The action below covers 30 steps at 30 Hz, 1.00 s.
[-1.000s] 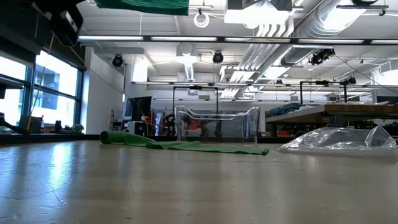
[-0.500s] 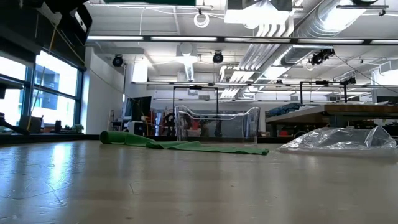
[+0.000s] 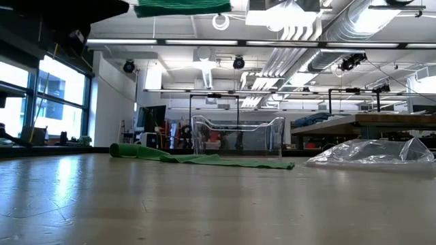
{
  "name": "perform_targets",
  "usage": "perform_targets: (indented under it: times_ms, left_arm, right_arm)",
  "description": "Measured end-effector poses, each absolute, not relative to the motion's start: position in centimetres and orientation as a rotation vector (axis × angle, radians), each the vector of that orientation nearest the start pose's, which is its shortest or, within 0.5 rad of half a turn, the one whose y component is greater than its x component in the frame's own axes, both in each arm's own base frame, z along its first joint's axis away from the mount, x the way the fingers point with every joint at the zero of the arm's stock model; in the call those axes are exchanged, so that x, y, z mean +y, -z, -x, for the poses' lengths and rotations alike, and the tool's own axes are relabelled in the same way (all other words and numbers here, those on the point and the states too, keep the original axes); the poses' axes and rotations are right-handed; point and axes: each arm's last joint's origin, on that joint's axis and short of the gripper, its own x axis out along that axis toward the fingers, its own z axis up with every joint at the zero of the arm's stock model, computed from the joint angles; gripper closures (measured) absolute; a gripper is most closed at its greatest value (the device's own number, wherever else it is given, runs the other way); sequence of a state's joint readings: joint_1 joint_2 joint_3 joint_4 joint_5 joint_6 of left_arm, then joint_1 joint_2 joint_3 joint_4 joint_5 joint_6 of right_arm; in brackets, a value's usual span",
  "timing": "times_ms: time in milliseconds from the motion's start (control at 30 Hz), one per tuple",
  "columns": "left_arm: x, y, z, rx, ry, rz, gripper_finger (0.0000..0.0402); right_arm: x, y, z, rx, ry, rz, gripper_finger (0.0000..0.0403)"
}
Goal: Roll bandage
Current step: Roll the blue bandage
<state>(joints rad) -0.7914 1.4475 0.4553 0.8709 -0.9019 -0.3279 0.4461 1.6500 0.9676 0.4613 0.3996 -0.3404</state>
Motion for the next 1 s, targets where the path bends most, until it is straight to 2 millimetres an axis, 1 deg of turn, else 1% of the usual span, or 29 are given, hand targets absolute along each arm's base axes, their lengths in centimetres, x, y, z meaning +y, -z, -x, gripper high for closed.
perform_targets:
  times_ms: [67,167,267,367,467,600,833,1000]
  left_arm:
    - [-16.9,-18.3,-19.4,0.058,-0.135,0.217,0.0299]
    - [-17.2,-18.6,-19.3,0.050,-0.125,0.147,0.0286]
    - [-17.7,-19.6,-19.7,0.036,-0.114,0.036,0.0277]
    - [-18.2,-20.8,-20.3,0.015,-0.073,-0.080,0.0266]
    - [-18.7,-22.1,-21.0,-0.012,-0.052,-0.134,0.0254]
    - [-19.3,-23.3,-21.6,-0.013,-0.034,-0.207,0.0232]
    - [-20.1,-24.6,-22.3,0.024,-0.010,-0.368,0.0186]
    - [-20.6,-24.6,-23.0,0.068,-0.098,-0.505,0.0181]
  right_arm:
    - [14.0,-24.2,-32.8,0.218,-0.131,0.402,0.0392]
    - [12.7,-24.4,-32.9,0.253,-0.281,0.331,0.0399]
    - [11.3,-24.4,-33.4,0.247,-0.470,0.239,0.0397]
    - [9.8,-24.4,-33.8,0.241,-0.579,0.157,0.0397]
    - [8.4,-24.5,-34.2,0.232,-0.617,0.103,0.0399]
    - [7.1,-24.9,-34.5,0.211,-0.645,0.042,0.0398]
    - [6.1,-25.2,-34.7,0.204,-0.621,-0.061,0.0398]
    - [6.1,-25.3,-34.7,0.209,-0.619,-0.079,0.0398]
